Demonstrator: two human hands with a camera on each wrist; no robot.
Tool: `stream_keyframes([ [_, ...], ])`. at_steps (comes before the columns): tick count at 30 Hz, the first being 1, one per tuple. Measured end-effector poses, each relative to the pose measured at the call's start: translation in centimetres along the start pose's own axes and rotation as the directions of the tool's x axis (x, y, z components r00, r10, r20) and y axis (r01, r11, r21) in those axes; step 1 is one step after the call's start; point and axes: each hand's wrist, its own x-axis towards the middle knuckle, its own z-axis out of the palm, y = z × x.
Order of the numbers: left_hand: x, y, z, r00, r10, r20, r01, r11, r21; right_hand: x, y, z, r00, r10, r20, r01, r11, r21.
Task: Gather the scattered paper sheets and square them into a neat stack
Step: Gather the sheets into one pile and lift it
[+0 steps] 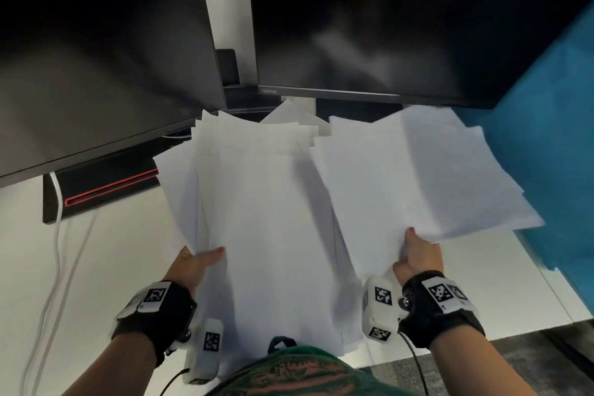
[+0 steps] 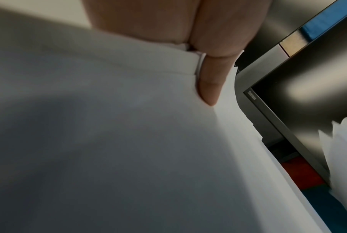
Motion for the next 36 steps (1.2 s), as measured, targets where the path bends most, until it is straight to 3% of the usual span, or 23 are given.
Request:
stream_keyframes([
  [2,0.6,-0.4,-0.2,0.999,-0.033,0.002,0.033,0.999,0.015,-0.7,1.1,0.0,0.991,-0.107,0.085,0.109,0.994,-0.015],
  [3,0.7,-0.5,-0.3,0.999,-0.046,0.004,0.046,0.999,0.008,-0.8,1.6,0.1,0.987,-0.102,0.124,0.103,0.995,-0.002],
  [5,0.5,-0.4,-0.2,0.999,-0.047,0.0,0.047,0.999,0.007,-1.5,2.7,0.5,0.972,-0.126,0.2,0.159,0.975,-0.158],
  [10,0.1,0.2,-0.2,0.998,-0.05,0.05,0.048,0.998,0.032,-2.4,3.7,0.4,0.893,-0.148,0.424,0.385,0.738,-0.554],
  [15,0.3,-0.3,-0.4,1.0,0.007,0.021,-0.007,1.0,0.016,-2.8,3.0,1.0,0.817,-0.093,0.569,0.498,0.609,-0.617],
  [17,-0.4,0.1,-0.1,0.997,-0.033,0.071,0.035,0.999,-0.026,-2.8,2.7,1.4,0.796,-0.098,0.597,0.512,0.636,-0.578],
  [19,-0.9,0.5,0.2,0.991,-0.043,0.13,0.048,0.998,-0.038,-2.7,2.5,1.6,0.782,-0.125,0.61,0.489,0.73,-0.477],
  [22,-2.0,1.6,1.2,0.975,0.023,0.219,-0.019,1.0,-0.018,-2.2,2.1,1.7,0.816,-0.08,0.573,0.335,0.873,-0.355],
  [25,-2.0,1.8,2.1,0.973,0.078,0.219,-0.081,0.997,0.006,-2.5,2.1,1.4,0.824,0.034,0.566,0.29,0.832,-0.473],
  [28,-2.0,1.8,2.9,0.983,0.074,0.168,-0.086,0.994,0.061,-2.3,2.6,1.0,0.859,0.035,0.51,0.276,0.808,-0.52],
  [33,-2.6,3.0,4.4,0.969,0.072,0.237,-0.112,0.981,0.157,-3.5,1.1,0.1,0.909,-0.066,0.412,0.272,0.843,-0.464],
  [36,-3.6,4.1,5.7,0.941,0.065,0.331,-0.135,0.972,0.193,-0.8,2.2,-1.4,0.914,0.019,0.406,0.193,0.858,-0.476],
])
